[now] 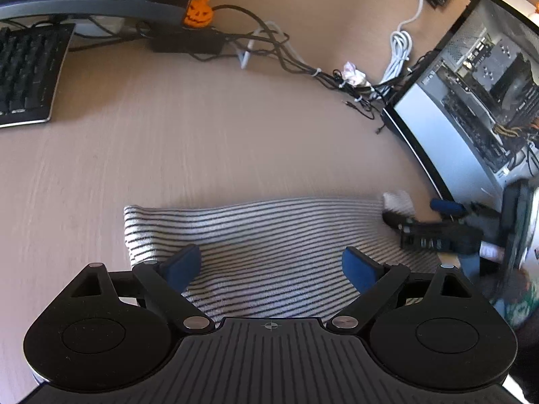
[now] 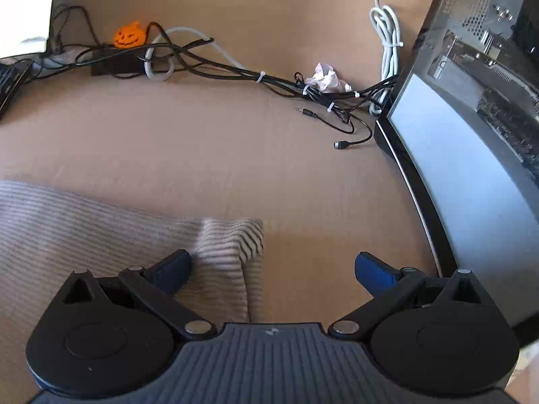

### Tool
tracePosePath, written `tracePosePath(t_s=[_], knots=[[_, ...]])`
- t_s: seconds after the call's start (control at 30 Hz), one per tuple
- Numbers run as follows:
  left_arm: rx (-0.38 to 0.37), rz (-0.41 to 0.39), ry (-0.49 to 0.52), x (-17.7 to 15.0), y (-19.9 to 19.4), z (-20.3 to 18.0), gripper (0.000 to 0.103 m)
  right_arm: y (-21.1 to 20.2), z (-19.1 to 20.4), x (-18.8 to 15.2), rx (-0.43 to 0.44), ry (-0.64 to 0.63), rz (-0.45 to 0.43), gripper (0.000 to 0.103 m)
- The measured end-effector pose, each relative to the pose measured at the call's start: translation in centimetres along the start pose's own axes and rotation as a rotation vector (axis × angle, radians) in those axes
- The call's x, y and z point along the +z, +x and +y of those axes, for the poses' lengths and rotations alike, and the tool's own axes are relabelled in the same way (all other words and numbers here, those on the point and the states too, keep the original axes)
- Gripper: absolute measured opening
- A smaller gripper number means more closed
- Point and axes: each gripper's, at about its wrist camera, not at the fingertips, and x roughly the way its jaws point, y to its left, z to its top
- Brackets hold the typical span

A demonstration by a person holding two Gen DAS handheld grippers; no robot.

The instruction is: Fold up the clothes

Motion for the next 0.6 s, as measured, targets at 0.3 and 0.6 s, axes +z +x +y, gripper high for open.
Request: tracePosePath(t_s=[0.3, 0.6], knots=[[-0.029, -0.007, 0.007, 0.6, 1.0, 0.7, 0.099, 1.3, 0.3, 0.6, 0.007, -0.016, -0.042, 0.103], [0.014, -0.010, -0.004, 1.0, 1.3, 0.4, 0.099, 2.9, 0.8, 2.2, 0.015, -0.090, -0.105, 0.103]])
